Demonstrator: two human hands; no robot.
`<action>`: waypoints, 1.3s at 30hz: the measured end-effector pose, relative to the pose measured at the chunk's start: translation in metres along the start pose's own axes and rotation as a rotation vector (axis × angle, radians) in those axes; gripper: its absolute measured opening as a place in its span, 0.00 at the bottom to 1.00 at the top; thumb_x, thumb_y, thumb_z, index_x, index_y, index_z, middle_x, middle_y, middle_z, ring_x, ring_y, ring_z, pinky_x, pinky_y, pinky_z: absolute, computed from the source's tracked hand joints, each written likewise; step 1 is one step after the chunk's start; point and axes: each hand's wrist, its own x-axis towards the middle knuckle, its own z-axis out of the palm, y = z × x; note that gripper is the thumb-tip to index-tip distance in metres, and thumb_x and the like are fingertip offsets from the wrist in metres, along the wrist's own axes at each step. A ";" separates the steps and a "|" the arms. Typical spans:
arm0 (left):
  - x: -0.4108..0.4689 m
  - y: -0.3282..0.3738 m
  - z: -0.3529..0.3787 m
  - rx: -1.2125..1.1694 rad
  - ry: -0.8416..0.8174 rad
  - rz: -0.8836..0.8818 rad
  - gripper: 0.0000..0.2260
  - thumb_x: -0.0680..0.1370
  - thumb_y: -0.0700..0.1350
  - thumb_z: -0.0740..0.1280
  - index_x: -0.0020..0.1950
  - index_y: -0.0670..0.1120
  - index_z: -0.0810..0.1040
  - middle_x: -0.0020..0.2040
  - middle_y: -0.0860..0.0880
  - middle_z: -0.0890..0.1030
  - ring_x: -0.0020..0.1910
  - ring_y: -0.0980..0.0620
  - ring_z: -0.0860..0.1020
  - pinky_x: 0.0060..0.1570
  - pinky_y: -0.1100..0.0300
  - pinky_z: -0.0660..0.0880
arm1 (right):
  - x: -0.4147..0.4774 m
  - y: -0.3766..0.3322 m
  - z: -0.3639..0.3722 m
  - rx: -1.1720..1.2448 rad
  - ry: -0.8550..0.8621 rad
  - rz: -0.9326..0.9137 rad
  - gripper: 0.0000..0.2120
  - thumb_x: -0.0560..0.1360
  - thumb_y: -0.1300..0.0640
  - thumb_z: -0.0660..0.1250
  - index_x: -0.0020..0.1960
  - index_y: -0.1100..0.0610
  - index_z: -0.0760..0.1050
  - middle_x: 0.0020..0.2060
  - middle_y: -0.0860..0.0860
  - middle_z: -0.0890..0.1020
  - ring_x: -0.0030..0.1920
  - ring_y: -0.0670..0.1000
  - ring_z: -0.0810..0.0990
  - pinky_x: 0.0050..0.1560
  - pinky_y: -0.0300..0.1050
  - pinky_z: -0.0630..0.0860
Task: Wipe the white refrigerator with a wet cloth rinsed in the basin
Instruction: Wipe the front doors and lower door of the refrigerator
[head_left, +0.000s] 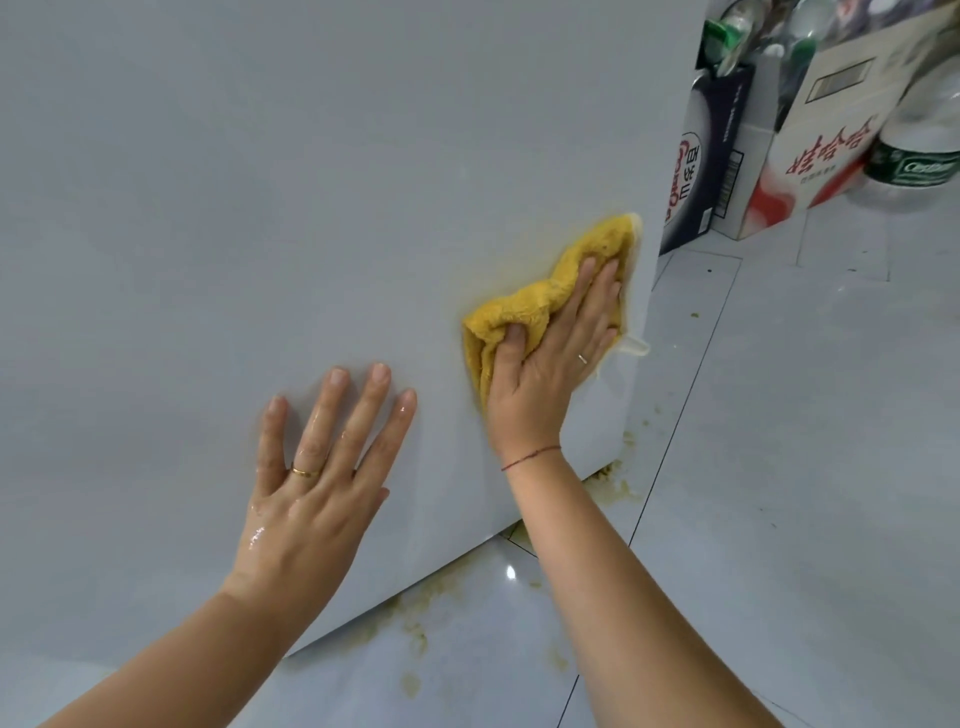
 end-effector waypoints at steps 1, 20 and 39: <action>0.001 0.000 0.000 0.003 0.008 0.005 0.32 0.77 0.46 0.68 0.78 0.45 0.58 0.79 0.44 0.50 0.78 0.41 0.48 0.74 0.38 0.45 | -0.010 0.013 0.001 0.003 0.004 0.048 0.34 0.79 0.36 0.40 0.77 0.55 0.43 0.77 0.54 0.49 0.78 0.54 0.46 0.74 0.65 0.44; -0.027 -0.004 -0.001 -0.013 -0.058 -0.015 0.35 0.73 0.45 0.72 0.77 0.45 0.60 0.79 0.44 0.51 0.78 0.42 0.50 0.74 0.38 0.45 | -0.072 0.145 0.000 0.202 0.001 1.097 0.35 0.77 0.35 0.42 0.78 0.50 0.39 0.78 0.49 0.45 0.77 0.53 0.48 0.76 0.58 0.49; -0.166 -0.080 -0.012 0.101 -0.245 -0.157 0.36 0.75 0.42 0.69 0.79 0.46 0.55 0.79 0.44 0.50 0.78 0.41 0.51 0.74 0.39 0.47 | -0.272 -0.029 0.062 0.246 -0.260 0.990 0.44 0.69 0.37 0.45 0.77 0.59 0.37 0.78 0.53 0.42 0.77 0.52 0.47 0.73 0.40 0.47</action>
